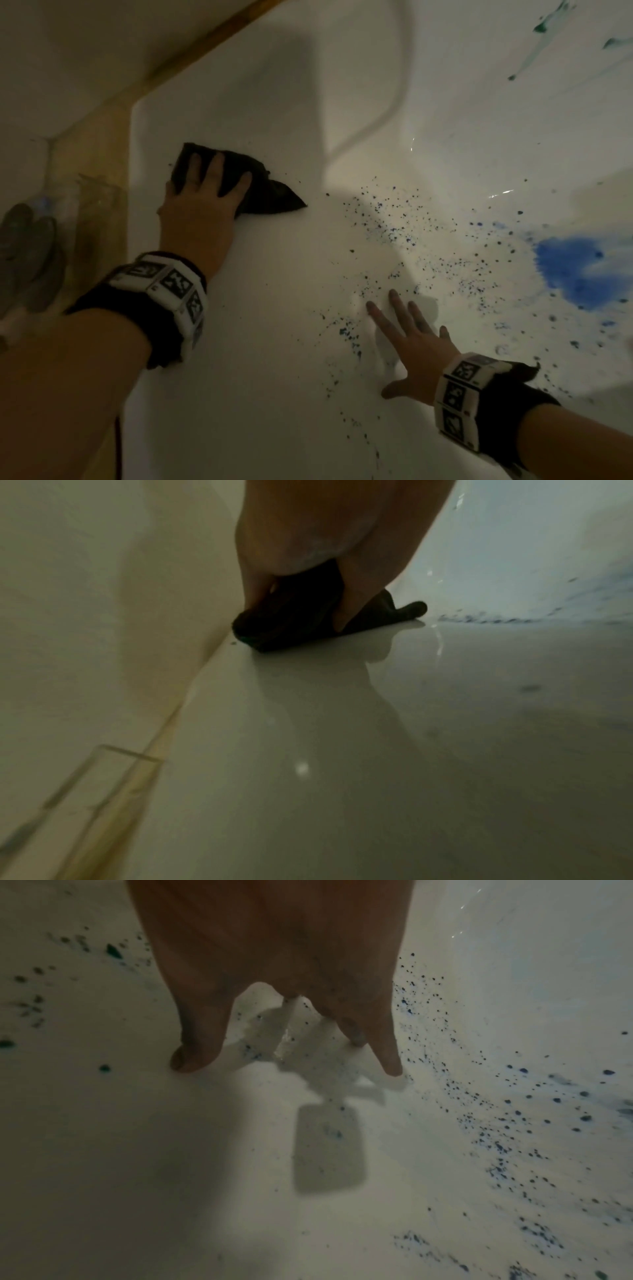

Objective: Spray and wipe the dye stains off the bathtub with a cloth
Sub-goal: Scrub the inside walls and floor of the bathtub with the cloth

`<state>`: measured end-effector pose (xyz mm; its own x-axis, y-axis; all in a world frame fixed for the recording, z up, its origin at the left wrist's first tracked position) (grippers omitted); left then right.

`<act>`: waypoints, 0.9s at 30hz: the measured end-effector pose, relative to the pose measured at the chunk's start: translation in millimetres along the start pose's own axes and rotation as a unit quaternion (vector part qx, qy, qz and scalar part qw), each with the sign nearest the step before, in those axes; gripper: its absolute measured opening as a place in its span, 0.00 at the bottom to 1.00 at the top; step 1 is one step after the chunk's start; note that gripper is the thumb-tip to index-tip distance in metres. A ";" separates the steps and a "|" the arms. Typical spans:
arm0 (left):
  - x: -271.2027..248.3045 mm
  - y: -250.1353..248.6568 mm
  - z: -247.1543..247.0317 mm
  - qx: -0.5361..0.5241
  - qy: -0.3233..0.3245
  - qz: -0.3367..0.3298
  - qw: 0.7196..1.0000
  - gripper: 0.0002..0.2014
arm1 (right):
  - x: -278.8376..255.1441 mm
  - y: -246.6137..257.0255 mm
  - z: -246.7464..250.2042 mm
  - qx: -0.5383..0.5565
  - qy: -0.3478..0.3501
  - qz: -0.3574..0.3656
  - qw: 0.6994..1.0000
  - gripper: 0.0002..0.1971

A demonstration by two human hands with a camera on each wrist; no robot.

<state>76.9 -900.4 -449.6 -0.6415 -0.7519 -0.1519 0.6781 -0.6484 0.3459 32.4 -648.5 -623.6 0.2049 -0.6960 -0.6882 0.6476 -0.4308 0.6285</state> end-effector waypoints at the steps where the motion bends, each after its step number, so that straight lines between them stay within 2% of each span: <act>1: -7.2 -10.5 -4.3 0.019 0.028 -0.004 0.999 0.28 | -0.5 0.4 0.5 -0.001 0.002 -0.002 1.000 0.62; 4: -34.4 -43.4 -19.4 0.074 0.125 -0.052 0.988 0.27 | 0.4 1.6 1.6 -0.007 0.008 -0.005 1.000 0.62; 6: -49.0 -62.0 -18.2 0.104 0.154 -0.115 0.976 0.27 | 2.2 0.7 2.2 -0.014 0.010 -0.004 1.000 0.62; 8: -44.9 -64.7 -0.4 0.031 0.134 -0.137 0.981 0.25 | 3.2 -2.1 3.7 -0.022 0.012 -0.002 1.000 0.61; 10: -25.0 -59.7 33.0 -0.102 0.039 -0.139 0.984 0.19 | 3.5 -3.7 5.1 -0.022 0.016 0.002 1.000 0.60; 12: 10.5 -35.6 57.7 -0.147 -0.032 -0.091 0.984 0.17 | 3.1 -4.5 5.3 -0.017 0.018 0.006 1.000 0.59; 14: 45.1 -6.9 67.3 -0.108 -0.046 -0.036 0.992 0.20 | 3.4 -5.3 5.2 -0.018 0.018 0.014 1.000 0.58; 16: 61.4 18.1 65.1 -0.062 -0.048 0.034 0.996 0.25 | 3.7 -6.7 4.7 -0.024 0.016 0.019 0.999 0.57; 18: 56.8 29.7 48.7 -0.059 -0.029 0.105 0.992 0.29 | 3.6 -7.4 3.3 -0.028 0.016 0.022 0.999 0.57; 21: 35.3 15.1 18.3 -0.048 -0.003 0.167 0.985 0.30 | 4.2 -7.6 3.2 -0.032 0.012 0.023 0.999 0.57; 23: 23.7 -11.2 6.2 -0.026 0.019 0.155 0.987 0.29 | 4.8 -8.1 4.4 -0.039 0.013 0.020 0.999 0.57; 27: -1.8 -72.7 -17.6 0.037 0.110 0.028 0.993 0.28 | 6.6 -6.3 7.5 -0.051 0.031 0.019 0.998 0.56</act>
<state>35.1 -854.0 -490.8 -0.5041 -0.7992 -0.3273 0.6768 -0.6010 0.4251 24.1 -654.7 -629.4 0.2737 -0.6717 -0.6884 0.7093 -0.3424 0.6161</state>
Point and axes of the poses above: each hand's wrist, its own x-axis towards the middle knuckle, its own z-axis out of the back of the hand, y = z × x, the point moved 6 cm from there along x, towards the middle knuckle, and after that the axes turned 8 degrees about z, right-handed, at the moved point
